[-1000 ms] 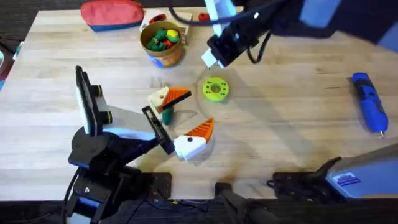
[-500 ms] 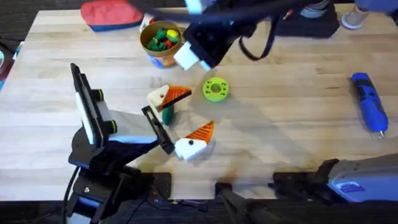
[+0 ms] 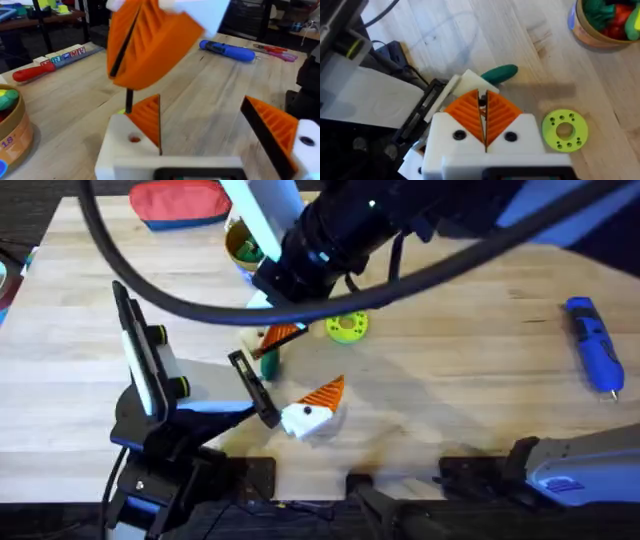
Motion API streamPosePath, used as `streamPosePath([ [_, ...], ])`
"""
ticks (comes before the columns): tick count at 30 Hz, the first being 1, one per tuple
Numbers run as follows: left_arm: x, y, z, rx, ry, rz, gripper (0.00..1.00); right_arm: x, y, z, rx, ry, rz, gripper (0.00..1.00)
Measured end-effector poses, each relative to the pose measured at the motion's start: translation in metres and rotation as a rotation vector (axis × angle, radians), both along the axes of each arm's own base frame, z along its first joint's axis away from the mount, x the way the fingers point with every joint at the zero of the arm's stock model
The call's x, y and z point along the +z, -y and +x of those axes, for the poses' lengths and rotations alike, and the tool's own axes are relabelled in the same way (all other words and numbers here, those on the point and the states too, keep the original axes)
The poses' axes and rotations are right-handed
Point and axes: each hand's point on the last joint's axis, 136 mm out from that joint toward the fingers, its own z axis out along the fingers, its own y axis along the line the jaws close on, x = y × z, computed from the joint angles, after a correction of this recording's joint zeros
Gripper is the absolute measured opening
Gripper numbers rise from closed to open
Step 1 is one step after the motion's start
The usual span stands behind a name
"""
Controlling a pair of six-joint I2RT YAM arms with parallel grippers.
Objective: Pick up the gripper from the table and insert it into the empty holder that is missing its gripper. Then pick up a screw, insert it into the mounting hole, and use the screwdriver to tighten it. Finally, clean up the table by picking up the vegetable and placing it into the bucket.
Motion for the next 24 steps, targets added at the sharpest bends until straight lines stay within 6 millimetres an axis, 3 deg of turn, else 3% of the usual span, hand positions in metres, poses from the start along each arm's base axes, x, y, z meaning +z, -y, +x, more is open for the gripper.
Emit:
streamPosePath([
  [24, 0.000, 0.000, 0.000, 0.001, -0.020, -0.013, 0.988, -0.017, -0.007, -0.006, 0.018, -0.075, -0.014, 0.003],
])
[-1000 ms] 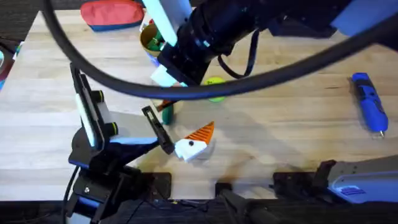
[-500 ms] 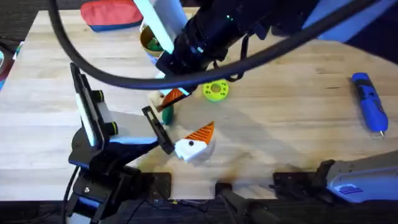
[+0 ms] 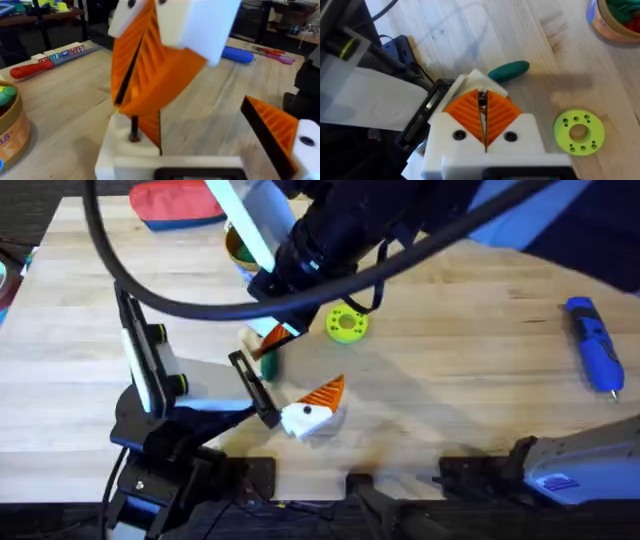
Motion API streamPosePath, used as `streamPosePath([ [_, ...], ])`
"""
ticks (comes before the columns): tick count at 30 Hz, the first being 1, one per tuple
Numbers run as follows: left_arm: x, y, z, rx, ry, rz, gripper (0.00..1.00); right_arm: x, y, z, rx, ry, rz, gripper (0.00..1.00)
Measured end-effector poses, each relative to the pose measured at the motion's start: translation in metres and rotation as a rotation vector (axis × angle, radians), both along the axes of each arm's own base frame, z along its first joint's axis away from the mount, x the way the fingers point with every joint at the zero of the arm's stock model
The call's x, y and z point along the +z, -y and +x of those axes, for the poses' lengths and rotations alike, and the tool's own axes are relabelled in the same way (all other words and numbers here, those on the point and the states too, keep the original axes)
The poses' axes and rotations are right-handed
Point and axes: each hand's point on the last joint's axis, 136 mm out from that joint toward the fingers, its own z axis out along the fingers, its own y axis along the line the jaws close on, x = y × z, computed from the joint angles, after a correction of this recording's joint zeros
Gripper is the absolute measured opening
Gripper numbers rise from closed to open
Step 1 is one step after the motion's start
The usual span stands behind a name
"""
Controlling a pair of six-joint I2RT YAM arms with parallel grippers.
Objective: Pick up the gripper from the table and insert it into the empty holder that is missing its gripper. Then pick up a screw, insert it into the mounting hole, and use the screwdriver to tighten it. Finally, clean up the table by picking up the vegetable and placing it into the bucket.
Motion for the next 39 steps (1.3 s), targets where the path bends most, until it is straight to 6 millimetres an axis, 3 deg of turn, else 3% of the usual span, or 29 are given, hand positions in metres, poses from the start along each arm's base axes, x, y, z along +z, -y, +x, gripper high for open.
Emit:
streamPosePath([
  [14, 0.000, 0.000, 0.000, -0.001, -0.014, -0.009, 0.988, -0.019, -0.005, -0.001, 0.011, -0.042, -0.032, 0.009],
  [20, 0.000, 0.000, 0.000, -0.002, -0.016, -0.010, 0.987, -0.015, -0.007, -0.002, 0.011, -0.050, -0.020, 0.565],
  [23, 0.000, 0.000, 0.000, -0.002, -0.014, -0.009, 0.989, -0.010, -0.003, 0.003, -0.002, -0.043, -0.016, 0.906],
  [24, 0.000, 0.000, 0.000, -0.002, -0.014, -0.009, 0.988, -0.008, -0.001, 0.006, -0.010, -0.040, -0.013, 0.966],
  [29, 0.000, 0.000, 0.000, -0.002, -0.013, -0.008, 0.988, 0.018, 0.029, 0.013, -0.069, -0.031, 0.000, 0.992],
  [35, 0.000, 0.000, 0.000, -0.002, -0.012, -0.008, 0.988, 0.052, 0.097, 0.019, -0.199, -0.036, -0.010, 0.991],
  [39, 0.000, 0.000, 0.000, -0.002, -0.013, -0.008, 0.988, 0.059, 0.136, 0.017, -0.262, -0.054, -0.041, 0.992],
])
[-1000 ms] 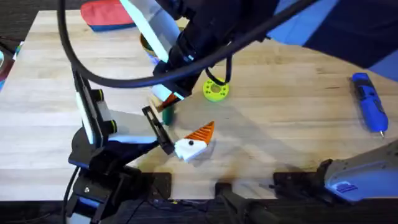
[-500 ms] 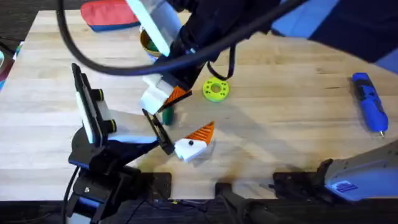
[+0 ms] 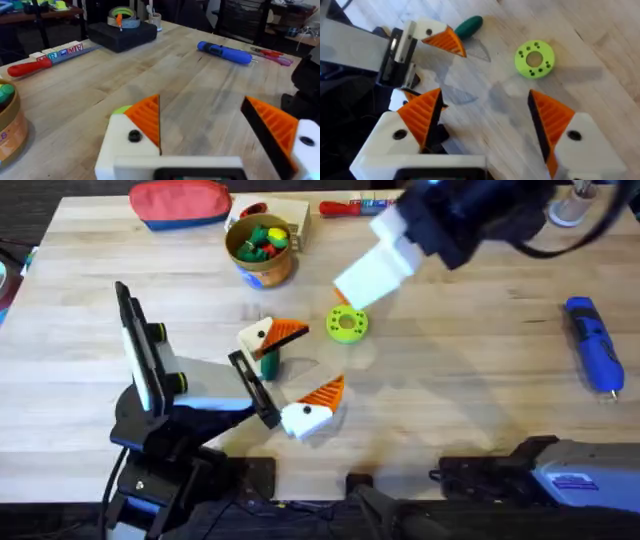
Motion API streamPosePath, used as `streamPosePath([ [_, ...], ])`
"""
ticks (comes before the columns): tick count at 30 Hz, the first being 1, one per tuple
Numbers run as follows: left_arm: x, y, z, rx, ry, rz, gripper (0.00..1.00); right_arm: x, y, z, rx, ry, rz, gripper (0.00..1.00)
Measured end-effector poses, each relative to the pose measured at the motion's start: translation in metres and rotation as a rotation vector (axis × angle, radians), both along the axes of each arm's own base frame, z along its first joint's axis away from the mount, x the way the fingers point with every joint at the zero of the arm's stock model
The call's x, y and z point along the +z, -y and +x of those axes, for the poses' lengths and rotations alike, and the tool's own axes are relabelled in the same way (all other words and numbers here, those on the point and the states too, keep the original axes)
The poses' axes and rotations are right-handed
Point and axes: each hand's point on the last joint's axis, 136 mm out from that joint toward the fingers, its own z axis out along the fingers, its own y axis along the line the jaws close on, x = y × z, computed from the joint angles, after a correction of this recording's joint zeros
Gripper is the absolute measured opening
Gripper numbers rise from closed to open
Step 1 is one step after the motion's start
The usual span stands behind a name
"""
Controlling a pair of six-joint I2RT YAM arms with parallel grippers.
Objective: Pick up the gripper from the table and insert it into the empty holder that is missing its gripper. Then pick up a screw, insert it into the mounting hole, and use the screwdriver to tighten it. Finally, clean up the table by picking up the vegetable and placing it into the bucket.
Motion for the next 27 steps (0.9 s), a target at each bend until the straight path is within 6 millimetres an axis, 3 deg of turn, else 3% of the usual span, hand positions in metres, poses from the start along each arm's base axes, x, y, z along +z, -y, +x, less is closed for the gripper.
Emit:
streamPosePath([
  [4, 0.000, 0.000, 0.000, 0.000, 0.000, 0.000, 0.989, 0.000, 0.016, -0.002, -0.011, 0.002, 0.012, 0.994],
  [9, 0.000, 0.000, 0.000, 0.000, 0.001, 0.000, 0.963, -0.019, 0.032, -0.012, -0.027, -0.009, 0.053, 0.994],
  [12, 0.000, 0.000, 0.000, 0.000, 0.001, 0.000, 0.776, -0.029, 0.044, -0.022, -0.052, -0.015, 0.080, 0.994],
  [17, 0.000, 0.000, 0.000, 0.000, 0.000, 0.000, 0.595, -0.039, 0.066, -0.048, -0.091, -0.019, 0.128, 0.994],
  [20, 0.000, 0.000, 0.000, 0.000, 0.002, 0.001, 0.324, -0.043, 0.075, -0.063, -0.112, -0.010, 0.152, 0.994],
  [24, 0.000, 0.000, 0.000, 0.000, 0.000, 0.000, 0.102, -0.043, 0.086, -0.080, -0.153, 0.020, 0.187, 0.994],
  [27, 0.000, 0.000, 0.000, 0.000, 0.001, 0.000, 0.009, -0.039, 0.091, -0.092, -0.182, 0.046, 0.222, 0.993],
])
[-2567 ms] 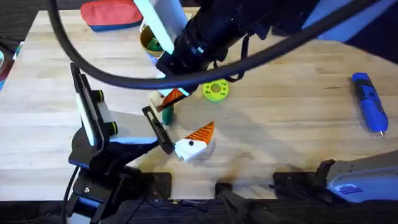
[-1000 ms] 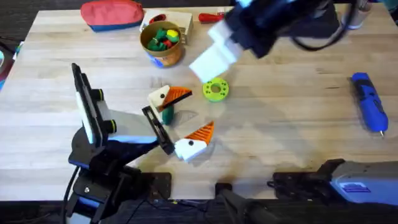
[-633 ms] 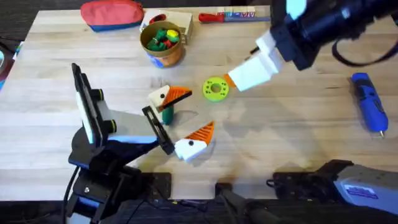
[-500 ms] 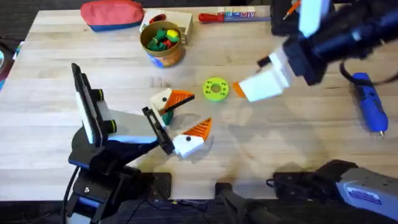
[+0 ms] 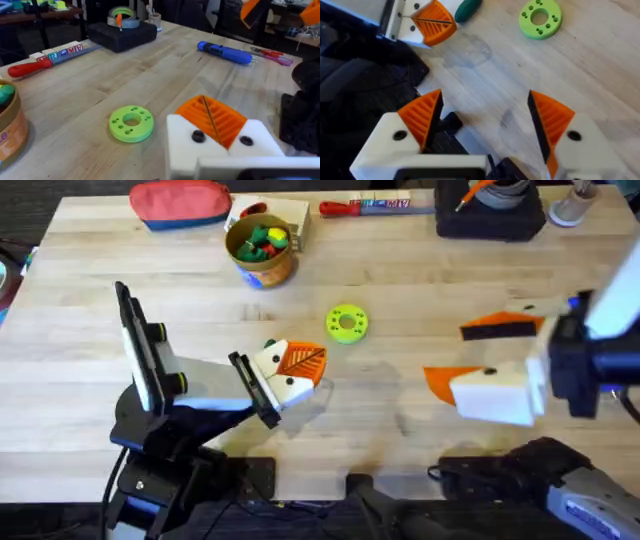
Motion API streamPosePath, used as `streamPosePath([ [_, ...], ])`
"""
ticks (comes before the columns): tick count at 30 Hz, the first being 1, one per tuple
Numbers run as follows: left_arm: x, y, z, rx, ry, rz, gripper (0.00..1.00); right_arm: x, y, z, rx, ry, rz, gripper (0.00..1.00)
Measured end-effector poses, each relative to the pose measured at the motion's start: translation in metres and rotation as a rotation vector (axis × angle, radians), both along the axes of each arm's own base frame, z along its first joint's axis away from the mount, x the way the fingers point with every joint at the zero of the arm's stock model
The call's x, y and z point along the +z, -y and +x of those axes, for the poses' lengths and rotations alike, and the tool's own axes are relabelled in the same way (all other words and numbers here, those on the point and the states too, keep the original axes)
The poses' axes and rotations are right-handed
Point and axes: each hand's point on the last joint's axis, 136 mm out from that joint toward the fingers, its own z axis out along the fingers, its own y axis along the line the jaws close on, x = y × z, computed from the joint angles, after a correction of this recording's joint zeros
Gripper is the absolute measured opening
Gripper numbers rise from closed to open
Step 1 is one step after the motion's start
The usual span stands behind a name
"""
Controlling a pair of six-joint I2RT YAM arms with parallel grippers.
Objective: Pick up the gripper from the table and insert it into the empty holder that is missing its gripper. Then pick up a screw, insert it into the mounting hole, and use the screwdriver to tighten it. Finally, clean up the table by picking up the vegetable and placing it into the bucket.
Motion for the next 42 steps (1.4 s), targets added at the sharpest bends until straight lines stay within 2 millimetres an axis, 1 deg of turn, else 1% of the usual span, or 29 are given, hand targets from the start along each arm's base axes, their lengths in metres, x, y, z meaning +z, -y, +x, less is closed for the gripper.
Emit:
streamPosePath([
  [3, 0.000, 0.000, 0.000, 0.000, 0.000, 0.000, 0.008, 0.003, 0.004, -0.012, -0.028, 0.019, 0.032, 0.994],
  [7, 0.000, 0.000, 0.000, 0.000, 0.000, 0.000, 0.006, 0.005, 0.006, -0.018, -0.046, 0.028, 0.051, 0.994],
  [9, 0.000, 0.000, 0.000, 0.000, 0.000, 0.000, 0.006, 0.004, 0.008, -0.016, -0.062, 0.029, 0.044, 0.993],
  [11, 0.000, 0.000, 0.000, 0.000, 0.000, 0.000, 0.006, -0.001, 0.016, -0.007, -0.132, 0.032, 0.008, 0.992],
  [12, 0.000, 0.000, 0.000, 0.000, 0.000, 0.000, 0.006, -0.004, 0.023, 0.001, -0.190, 0.032, -0.021, 0.992],
  [16, 0.000, 0.000, 0.000, 0.000, 0.000, 0.000, 0.006, -0.017, 0.058, 0.042, -0.432, 0.059, -0.161, 0.992],
  [19, 0.000, 0.000, 0.000, 0.000, 0.000, 0.000, 0.006, -0.030, 0.091, 0.072, -0.606, 0.061, -0.309, 0.992],
  [23, 0.000, 0.000, 0.000, 0.000, 0.000, 0.000, 0.006, -0.053, 0.136, 0.102, -0.763, 0.011, -0.495, 0.992],
  [25, 0.000, 0.000, 0.000, 0.000, 0.000, 0.000, 0.006, -0.068, 0.160, 0.113, -0.828, -0.046, -0.570, 0.992],
  [27, 0.000, 0.000, 0.000, 0.000, 0.000, 0.000, 0.006, -0.086, 0.189, 0.122, -0.902, -0.117, -0.632, 0.992],
  [29, 0.000, 0.000, 0.000, 0.000, 0.000, 0.000, 0.006, -0.103, 0.217, 0.126, -0.966, -0.190, -0.677, 0.992],
  [31, 0.000, 0.000, 0.000, 0.000, 0.000, 0.000, 0.006, -0.117, 0.240, 0.124, -0.995, -0.260, -0.713, 0.992],
  [33, 0.000, 0.000, 0.000, 0.000, 0.000, 0.000, 0.006, -0.125, 0.262, 0.119, -1.006, -0.319, -0.739, 0.992],
  [36, 0.000, 0.000, 0.000, 0.000, 0.000, 0.000, 0.006, -0.128, 0.288, 0.117, -1.007, -0.356, -0.739, 0.992],
  [39, 0.000, 0.000, 0.000, 0.000, 0.000, 0.000, 0.006, -0.127, 0.311, 0.117, -1.008, -0.350, -0.711, 0.992],
  [42, 0.000, 0.000, 0.000, 0.000, 0.000, 0.000, 0.006, -0.128, 0.328, 0.113, -1.002, -0.343, -0.652, 0.992],
])
